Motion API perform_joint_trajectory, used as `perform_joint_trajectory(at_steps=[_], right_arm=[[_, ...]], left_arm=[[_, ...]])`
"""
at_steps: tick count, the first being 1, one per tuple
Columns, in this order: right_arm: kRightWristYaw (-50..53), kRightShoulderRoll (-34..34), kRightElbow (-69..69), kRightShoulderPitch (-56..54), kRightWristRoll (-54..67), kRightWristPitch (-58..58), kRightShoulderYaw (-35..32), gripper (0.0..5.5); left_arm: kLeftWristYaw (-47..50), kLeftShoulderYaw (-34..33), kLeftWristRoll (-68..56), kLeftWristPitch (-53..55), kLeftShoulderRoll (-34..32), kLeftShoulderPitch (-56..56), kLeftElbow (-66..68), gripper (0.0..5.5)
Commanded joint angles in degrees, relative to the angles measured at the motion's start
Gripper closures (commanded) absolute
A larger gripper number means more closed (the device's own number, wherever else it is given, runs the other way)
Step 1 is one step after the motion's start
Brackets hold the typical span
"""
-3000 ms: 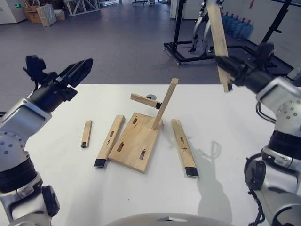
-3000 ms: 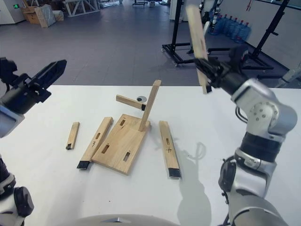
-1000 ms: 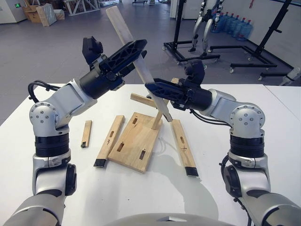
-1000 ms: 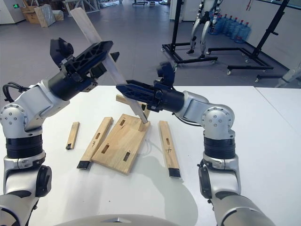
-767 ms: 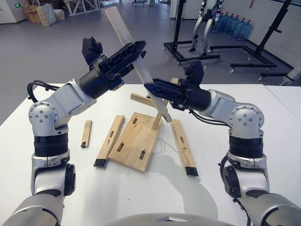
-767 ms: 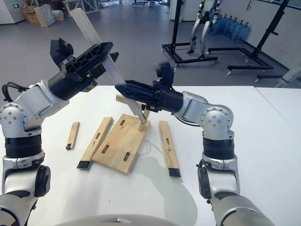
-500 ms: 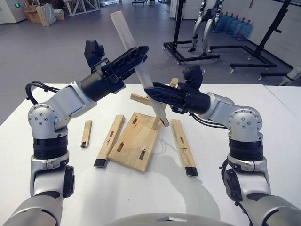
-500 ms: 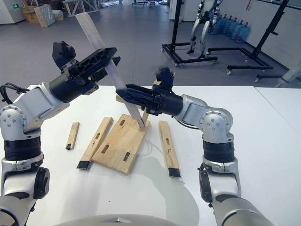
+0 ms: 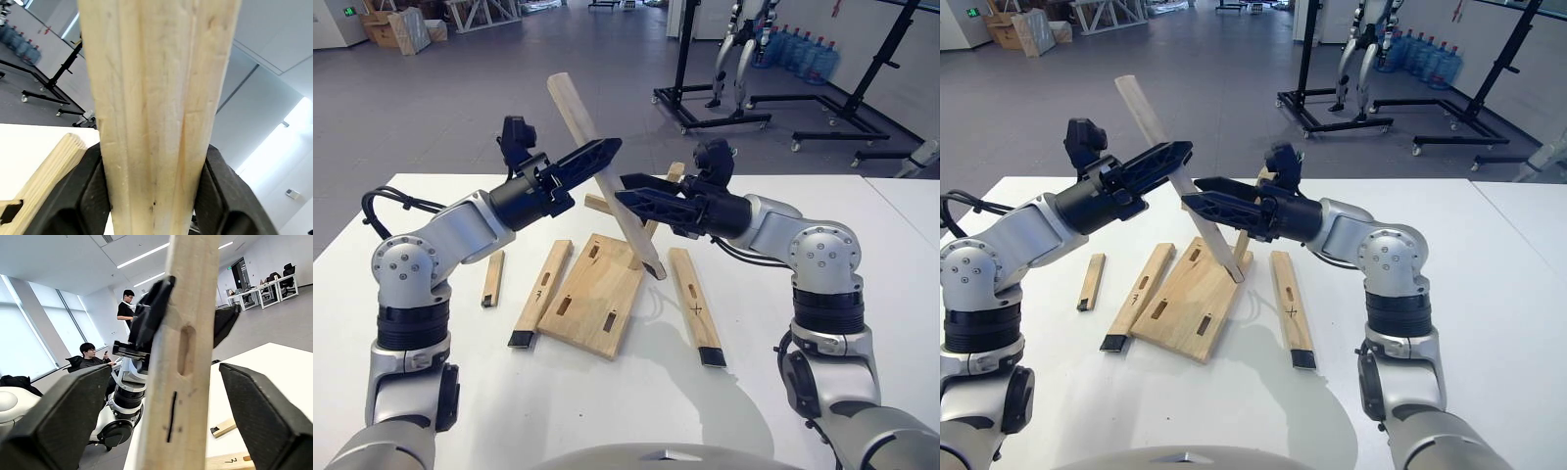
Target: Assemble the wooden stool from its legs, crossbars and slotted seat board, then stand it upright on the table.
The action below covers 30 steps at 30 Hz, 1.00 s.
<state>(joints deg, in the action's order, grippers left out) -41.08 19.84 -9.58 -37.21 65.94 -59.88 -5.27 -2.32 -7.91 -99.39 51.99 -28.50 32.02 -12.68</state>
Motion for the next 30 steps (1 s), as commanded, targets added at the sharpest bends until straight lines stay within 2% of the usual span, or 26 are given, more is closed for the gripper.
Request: perform_joint_trajectory(at_steps=[1,5,11,13,15,17,20,22,25,30], right_arm=[[0.69,1.03,-1.38,-0.21,0.27,-0.40,-0.62,0.74],[1.12,3.31,-2.16,0.01,0.18,0.00,-2.27,0.14],[-0.16,14.11,-4.20,2.73,4.41,-2.37,-11.78,0.10],[-4.87,18.39,-8.01,7.29,6.67,-3.08,-14.29,0.10],[-8.81,20.78,-11.92,11.99,6.30,-2.48,-14.01,0.10],[-11.59,21.44,-16.60,17.88,1.43,0.52,-9.36,0.10],[-10.42,19.50,-18.13,22.77,-15.59,10.83,5.39,0.10],[-9.56,17.74,-17.33,23.20,-24.57,16.92,12.66,0.10],[-4.61,10.96,-13.02,18.99,-34.93,21.85,21.98,0.10],[0.15,2.94,-5.01,10.00,-51.53,31.04,33.24,0.10]], left_arm=[[-0.01,-1.21,0.87,-0.56,-0.04,0.10,1.11,3.48],[-0.51,-3.12,1.80,-1.03,-0.41,0.41,1.82,3.48],[-0.91,-9.24,4.71,-3.78,-2.38,-0.93,0.37,3.48],[-1.61,-12.27,6.19,-5.47,-3.16,-2.47,-0.78,3.48],[-2.35,-13.90,7.79,-6.47,-3.64,-3.48,-1.34,3.48],[-3.99,-14.88,9.95,-7.22,-4.39,-4.63,-2.87,3.48],[-5.20,-14.39,16.86,-10.13,-4.34,-5.25,-5.99,3.48],[-6.53,-14.01,18.64,-10.65,-4.02,-5.65,-7.06,3.48],[-7.54,-13.87,21.77,-11.73,-3.57,-6.31,-7.22,3.48],[-5.60,-16.27,20.86,-13.05,-1.75,-6.15,-4.54,3.48]])
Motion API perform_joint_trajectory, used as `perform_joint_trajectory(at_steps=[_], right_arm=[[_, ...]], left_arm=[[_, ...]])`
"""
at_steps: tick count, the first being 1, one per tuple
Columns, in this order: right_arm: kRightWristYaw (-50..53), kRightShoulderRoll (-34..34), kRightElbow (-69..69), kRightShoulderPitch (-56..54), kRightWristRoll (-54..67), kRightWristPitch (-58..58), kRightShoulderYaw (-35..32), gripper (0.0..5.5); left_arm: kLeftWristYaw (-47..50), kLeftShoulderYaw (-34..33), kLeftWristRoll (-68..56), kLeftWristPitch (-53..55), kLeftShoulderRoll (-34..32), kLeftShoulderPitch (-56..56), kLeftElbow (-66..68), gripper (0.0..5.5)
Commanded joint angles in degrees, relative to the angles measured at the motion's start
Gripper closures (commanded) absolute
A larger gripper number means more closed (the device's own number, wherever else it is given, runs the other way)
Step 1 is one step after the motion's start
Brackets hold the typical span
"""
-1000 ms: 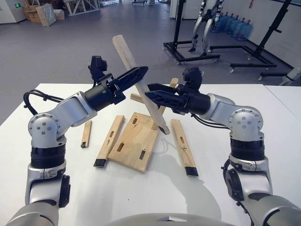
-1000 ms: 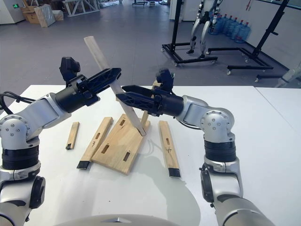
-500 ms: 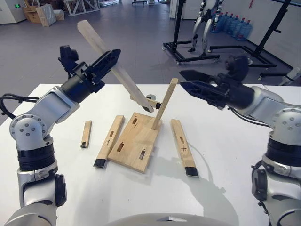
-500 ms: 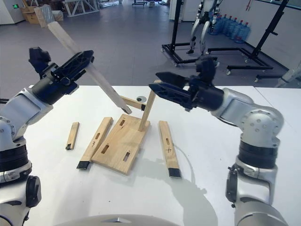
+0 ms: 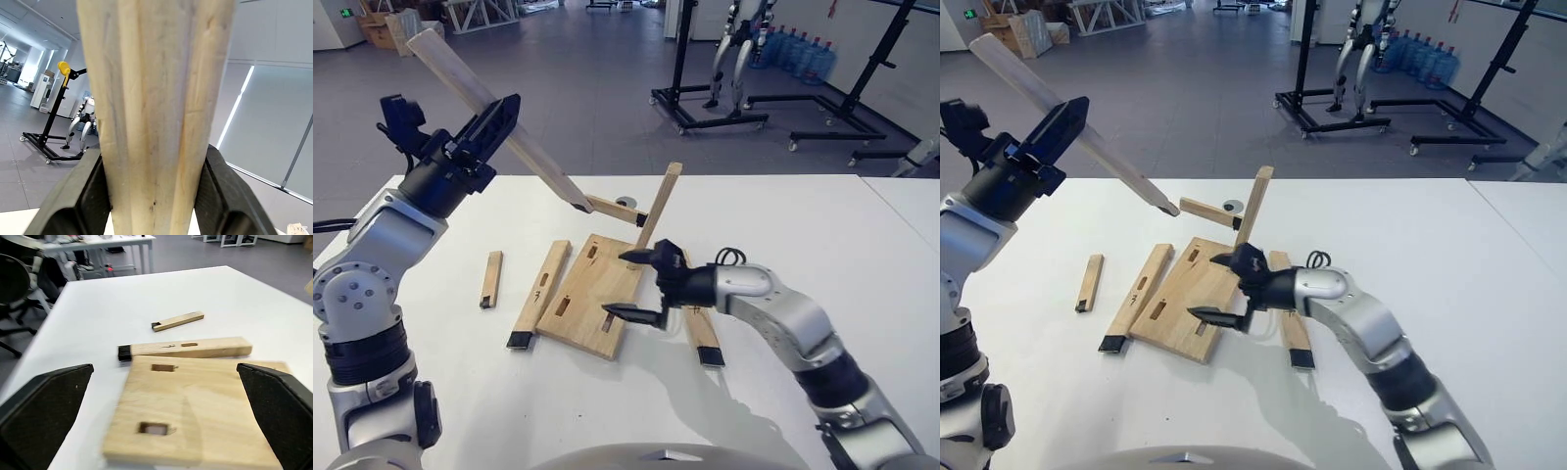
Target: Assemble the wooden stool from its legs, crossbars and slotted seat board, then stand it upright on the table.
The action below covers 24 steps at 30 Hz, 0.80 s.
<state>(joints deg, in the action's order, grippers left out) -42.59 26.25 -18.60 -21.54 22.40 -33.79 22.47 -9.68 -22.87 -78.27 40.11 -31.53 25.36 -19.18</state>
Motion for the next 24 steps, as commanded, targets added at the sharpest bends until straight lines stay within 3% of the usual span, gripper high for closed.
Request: perform_joint_trajectory(at_steps=[1,8,15,24], right_arm=[[1.82,-4.66,6.05,-6.88,-10.89,7.08,7.73,0.10],[-3.71,-3.74,15.30,-9.27,-26.12,20.67,18.47,0.10],[-7.08,-6.81,21.77,-11.78,-33.01,23.49,21.14,0.10],[-14.95,2.72,19.23,-7.72,-39.32,24.93,23.10,0.10]], left_arm=[[1.92,-1.26,0.13,-1.42,1.66,0.65,2.43,3.48],[2.17,-0.65,0.84,-1.69,3.09,0.67,2.88,3.48],[2.48,0.08,2.00,-1.75,4.62,-0.31,1.96,3.48],[1.61,0.92,4.38,-1.54,5.24,-0.96,1.48,3.48]])
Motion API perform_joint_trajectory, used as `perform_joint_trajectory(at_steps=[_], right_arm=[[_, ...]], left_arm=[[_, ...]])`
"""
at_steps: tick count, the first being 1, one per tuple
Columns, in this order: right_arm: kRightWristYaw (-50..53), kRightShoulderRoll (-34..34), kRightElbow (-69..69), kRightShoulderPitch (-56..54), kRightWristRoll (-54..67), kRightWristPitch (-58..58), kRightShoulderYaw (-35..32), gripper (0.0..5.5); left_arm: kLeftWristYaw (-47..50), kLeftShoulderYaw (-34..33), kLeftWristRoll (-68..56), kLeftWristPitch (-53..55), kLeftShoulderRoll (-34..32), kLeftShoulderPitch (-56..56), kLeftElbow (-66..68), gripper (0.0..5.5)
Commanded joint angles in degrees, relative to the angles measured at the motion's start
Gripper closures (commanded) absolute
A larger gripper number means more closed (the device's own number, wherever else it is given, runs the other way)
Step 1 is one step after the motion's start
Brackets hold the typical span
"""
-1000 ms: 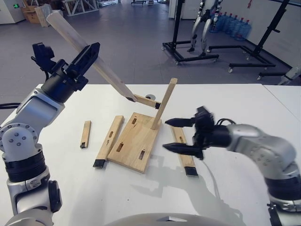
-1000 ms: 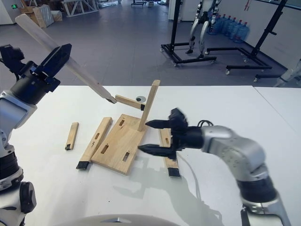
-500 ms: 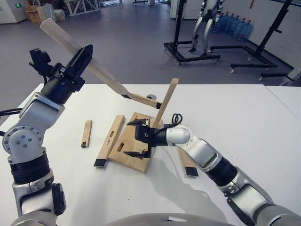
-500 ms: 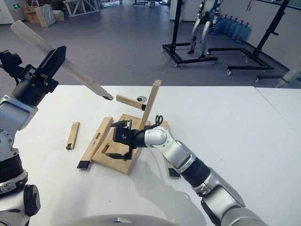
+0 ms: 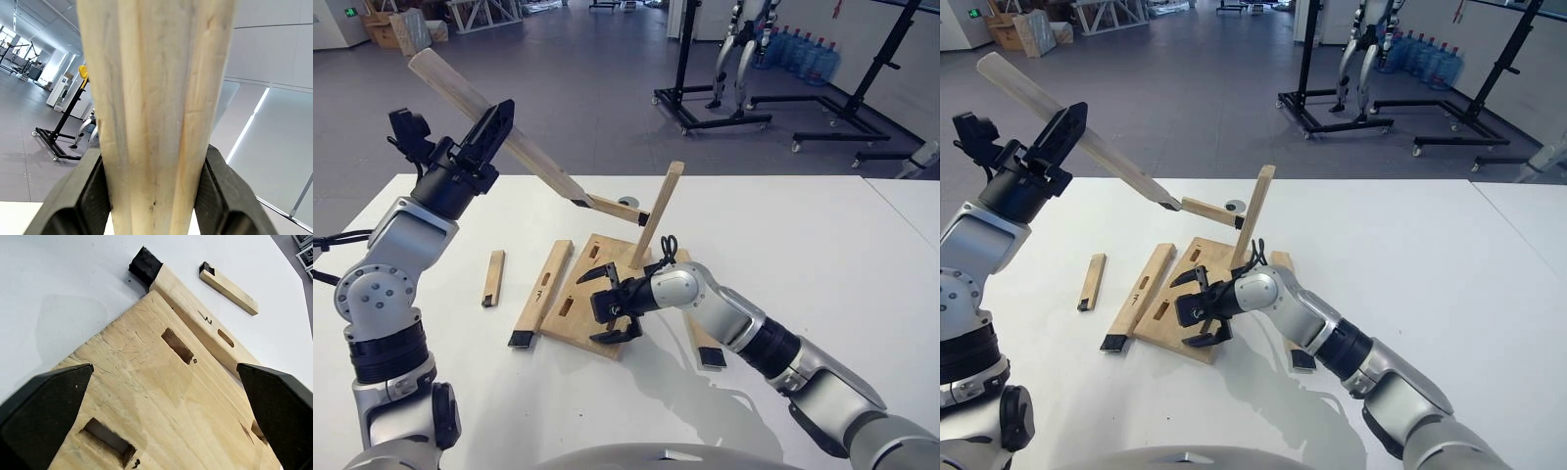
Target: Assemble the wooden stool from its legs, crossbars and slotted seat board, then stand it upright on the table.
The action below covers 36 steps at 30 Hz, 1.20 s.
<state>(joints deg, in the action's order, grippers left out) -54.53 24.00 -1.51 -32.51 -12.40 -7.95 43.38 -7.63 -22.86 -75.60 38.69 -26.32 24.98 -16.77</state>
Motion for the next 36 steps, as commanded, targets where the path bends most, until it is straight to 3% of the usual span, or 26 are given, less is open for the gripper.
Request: perform_joint_trajectory(at_steps=[1,9,14,22,32,36], right_arm=[[-3.26,6.43,2.26,3.98,-4.97,-0.91,1.90,0.10],[-8.58,20.62,-5.16,11.50,-3.55,-0.93,-2.12,0.10],[-9.67,25.20,-9.80,16.25,-1.11,-2.11,-5.56,0.10],[-10.66,22.10,-15.93,13.40,5.28,-9.39,-10.45,0.10],[-12.18,21.39,-21.00,6.66,9.48,-17.15,-17.56,0.10],[-11.71,20.38,-23.64,5.09,16.88,-23.63,-25.31,0.10]], left_arm=[[-0.62,1.24,2.19,-0.12,0.10,-0.72,-1.11,3.48],[-1.52,1.53,4.30,-0.23,0.10,-1.84,-2.02,3.48],[-1.84,1.28,4.85,-0.26,0.22,-2.33,-2.48,3.48],[-1.99,1.34,5.00,0.14,-0.05,-1.95,-2.28,3.48],[-7.74,4.80,13.29,0.98,-6.13,-1.65,-2.71,3.48],[-13.52,7.61,16.25,5.37,-11.34,-2.62,-2.16,3.48]])
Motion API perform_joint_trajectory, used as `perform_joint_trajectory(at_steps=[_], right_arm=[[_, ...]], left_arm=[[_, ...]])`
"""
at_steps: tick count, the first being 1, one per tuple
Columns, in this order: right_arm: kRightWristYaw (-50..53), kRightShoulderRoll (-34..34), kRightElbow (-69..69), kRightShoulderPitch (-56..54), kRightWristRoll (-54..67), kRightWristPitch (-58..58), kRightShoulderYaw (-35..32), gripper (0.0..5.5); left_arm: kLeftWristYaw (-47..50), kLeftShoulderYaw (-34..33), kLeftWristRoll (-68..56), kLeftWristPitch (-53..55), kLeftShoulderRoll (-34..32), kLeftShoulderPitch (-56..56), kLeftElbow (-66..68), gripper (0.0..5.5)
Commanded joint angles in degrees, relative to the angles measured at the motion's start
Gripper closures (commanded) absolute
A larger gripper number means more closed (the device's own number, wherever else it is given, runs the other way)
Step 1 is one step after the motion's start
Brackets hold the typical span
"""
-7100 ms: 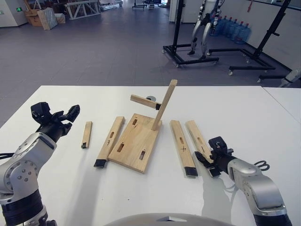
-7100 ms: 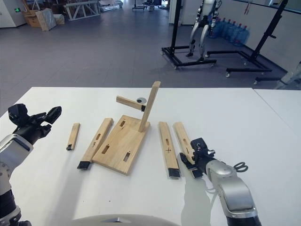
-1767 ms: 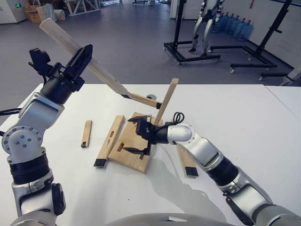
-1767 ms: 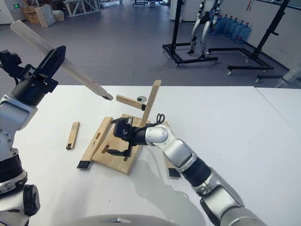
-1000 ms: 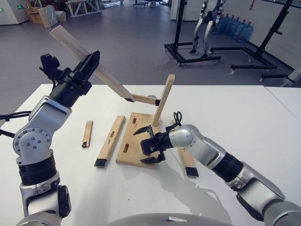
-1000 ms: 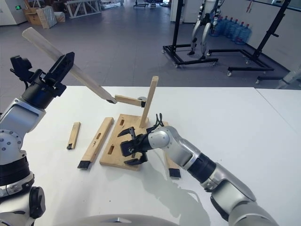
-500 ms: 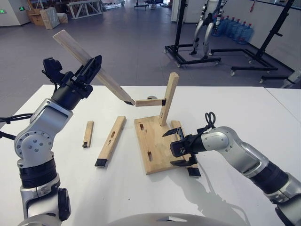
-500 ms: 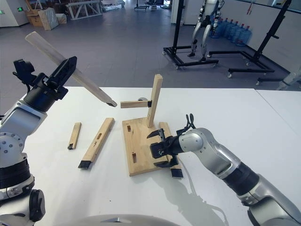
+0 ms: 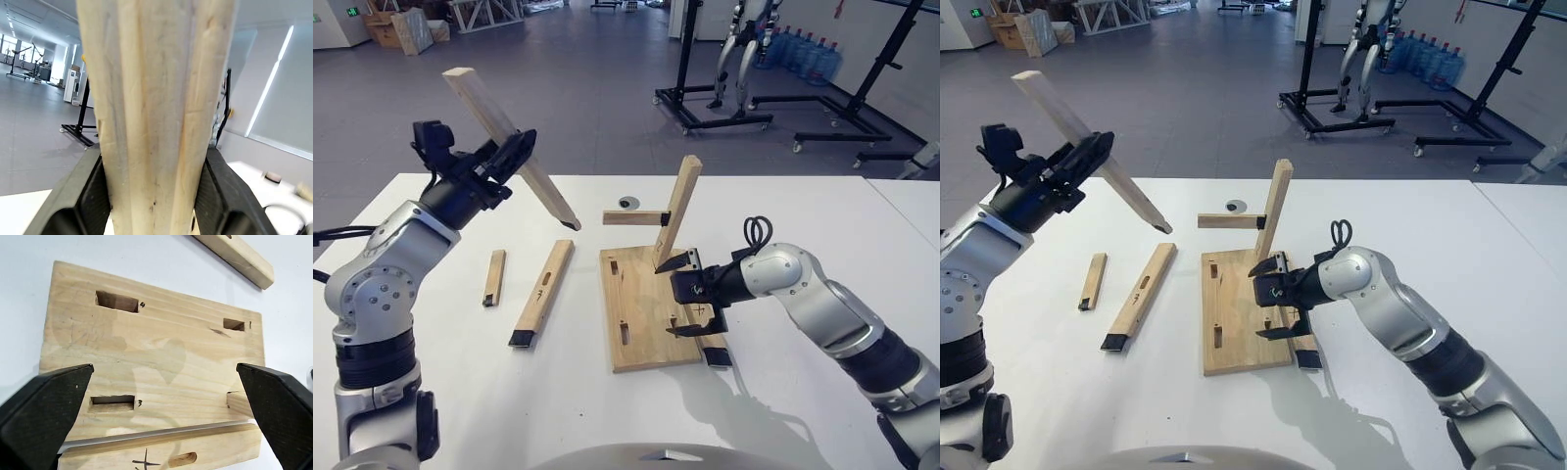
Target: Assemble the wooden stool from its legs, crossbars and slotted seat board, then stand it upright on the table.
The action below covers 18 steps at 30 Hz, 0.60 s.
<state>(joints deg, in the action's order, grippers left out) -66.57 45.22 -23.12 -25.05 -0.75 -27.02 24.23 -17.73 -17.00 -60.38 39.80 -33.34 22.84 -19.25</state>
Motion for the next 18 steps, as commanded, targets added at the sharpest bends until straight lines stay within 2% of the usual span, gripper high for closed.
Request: perform_joint_trajectory(at_steps=[1,4,9,13,18], right_arm=[[0.82,-0.93,-2.22,-1.98,7.03,-5.89,-8.23,0.10],[2.46,-0.62,-2.41,0.55,9.81,-7.63,-11.84,0.10],[5.40,-1.05,-2.88,3.22,12.53,-9.25,-13.94,0.10],[6.74,-0.59,-1.63,4.62,12.95,-8.57,-14.25,0.10],[8.22,-1.32,-0.14,5.09,13.59,-8.38,-13.80,0.10]], left_arm=[[-5.20,3.06,2.45,5.95,-6.54,-0.69,1.29,3.48],[-11.15,6.59,8.72,5.65,-11.21,-0.28,3.96,3.48],[-22.80,6.73,17.18,-7.86,-10.15,0.76,8.59,3.48],[-25.60,5.51,13.42,-6.02,-6.23,0.18,12.72,3.48],[-29.09,4.67,7.26,-4.05,2.87,2.85,20.43,3.48]])
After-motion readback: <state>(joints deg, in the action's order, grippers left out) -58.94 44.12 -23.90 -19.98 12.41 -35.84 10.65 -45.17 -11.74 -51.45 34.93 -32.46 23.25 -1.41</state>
